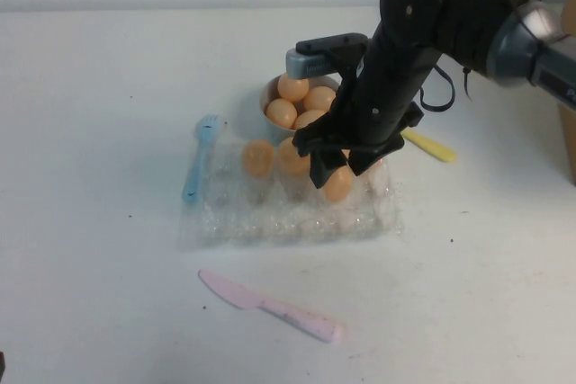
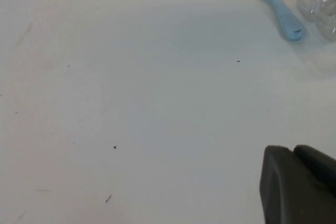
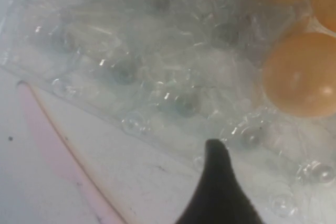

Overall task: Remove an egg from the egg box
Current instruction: Pick up the egg from the plastic box

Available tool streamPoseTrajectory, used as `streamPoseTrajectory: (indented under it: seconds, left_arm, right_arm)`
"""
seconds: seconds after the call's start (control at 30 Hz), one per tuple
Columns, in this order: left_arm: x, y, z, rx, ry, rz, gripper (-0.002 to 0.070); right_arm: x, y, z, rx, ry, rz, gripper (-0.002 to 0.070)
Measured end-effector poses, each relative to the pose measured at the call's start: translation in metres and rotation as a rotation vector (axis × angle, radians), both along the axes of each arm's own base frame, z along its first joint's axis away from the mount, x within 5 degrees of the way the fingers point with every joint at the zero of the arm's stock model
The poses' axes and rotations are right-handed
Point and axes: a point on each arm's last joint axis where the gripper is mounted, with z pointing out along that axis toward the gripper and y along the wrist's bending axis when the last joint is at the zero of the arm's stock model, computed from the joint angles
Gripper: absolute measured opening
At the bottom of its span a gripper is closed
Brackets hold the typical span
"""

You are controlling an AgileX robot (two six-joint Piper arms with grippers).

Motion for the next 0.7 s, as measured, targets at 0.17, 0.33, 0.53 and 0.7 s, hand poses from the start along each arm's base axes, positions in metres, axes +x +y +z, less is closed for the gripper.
streamPoseTrajectory:
  seconds: [0.17,0.33,0.53,0.7]
  left_arm:
    - [0.0,0.0,0.0,0.0,0.0,0.0,-0.0004]
    - [0.0,0.0,0.0,0.0,0.0,0.0,-0.0004]
    - [0.0,0.0,0.0,0.0,0.0,0.0,-0.0004]
    - [0.0,0.0,0.0,0.0,0.0,0.0,-0.0004]
  right_arm:
    - [0.013,0.006,-0.011,-0.015,0.011,-0.043,0.042]
    - [0.027,0.012,-0.007,-0.001,-0.037,-0.062,0.0419]
    - [0.03,0.011,-0.005,-0.017,-0.059,-0.069,0.0419]
    - [0.03,0.01,-0.006,-0.029,-0.065,-0.071,0.0401]
